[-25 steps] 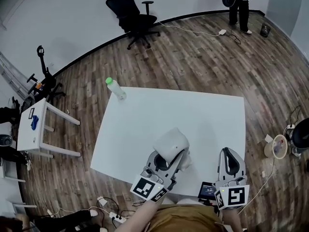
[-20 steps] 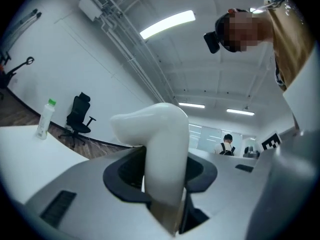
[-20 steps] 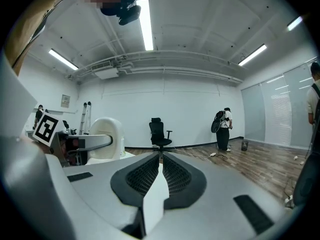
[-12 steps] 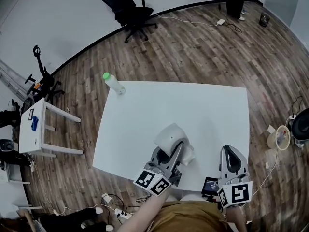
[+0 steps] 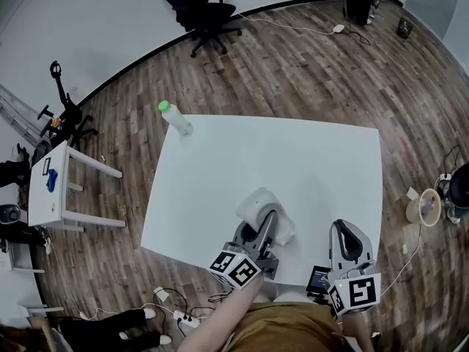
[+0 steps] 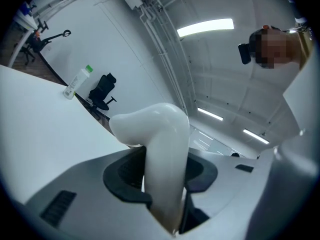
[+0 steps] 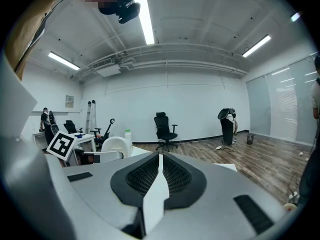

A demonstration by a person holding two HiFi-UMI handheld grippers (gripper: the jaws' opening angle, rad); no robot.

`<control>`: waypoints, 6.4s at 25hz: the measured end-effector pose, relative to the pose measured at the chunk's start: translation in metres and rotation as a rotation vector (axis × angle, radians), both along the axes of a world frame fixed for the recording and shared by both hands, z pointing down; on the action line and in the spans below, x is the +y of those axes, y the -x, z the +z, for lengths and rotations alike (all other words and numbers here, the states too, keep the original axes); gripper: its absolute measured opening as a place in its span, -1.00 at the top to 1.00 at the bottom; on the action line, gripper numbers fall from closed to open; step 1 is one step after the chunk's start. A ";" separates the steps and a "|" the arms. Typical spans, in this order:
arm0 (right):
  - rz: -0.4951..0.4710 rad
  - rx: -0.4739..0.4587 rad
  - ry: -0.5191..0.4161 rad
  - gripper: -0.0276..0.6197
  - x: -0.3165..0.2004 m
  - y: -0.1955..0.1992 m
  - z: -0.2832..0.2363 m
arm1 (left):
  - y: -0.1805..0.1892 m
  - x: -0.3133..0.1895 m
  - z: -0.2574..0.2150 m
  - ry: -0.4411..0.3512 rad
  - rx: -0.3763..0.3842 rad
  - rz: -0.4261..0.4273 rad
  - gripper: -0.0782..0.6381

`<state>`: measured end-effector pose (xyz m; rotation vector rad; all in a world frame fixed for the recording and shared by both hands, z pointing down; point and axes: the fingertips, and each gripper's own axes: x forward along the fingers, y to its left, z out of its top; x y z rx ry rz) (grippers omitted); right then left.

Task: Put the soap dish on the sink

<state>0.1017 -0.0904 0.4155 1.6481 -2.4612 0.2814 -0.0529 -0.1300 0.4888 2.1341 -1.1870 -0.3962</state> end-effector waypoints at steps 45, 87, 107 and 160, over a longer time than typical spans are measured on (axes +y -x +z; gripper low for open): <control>-0.068 0.024 0.095 0.88 -0.002 0.016 0.033 | -0.005 -0.010 0.102 0.316 0.480 -0.031 0.34; -0.388 0.161 0.373 0.09 0.023 0.079 0.128 | -0.004 -0.002 0.124 0.465 0.633 -0.046 0.34; -0.351 0.253 0.434 0.00 0.016 0.064 0.164 | -0.073 -0.007 0.136 0.526 0.641 0.118 0.34; -0.337 0.495 0.303 0.00 0.013 0.065 0.176 | -0.086 -0.008 0.127 0.503 0.641 0.239 0.21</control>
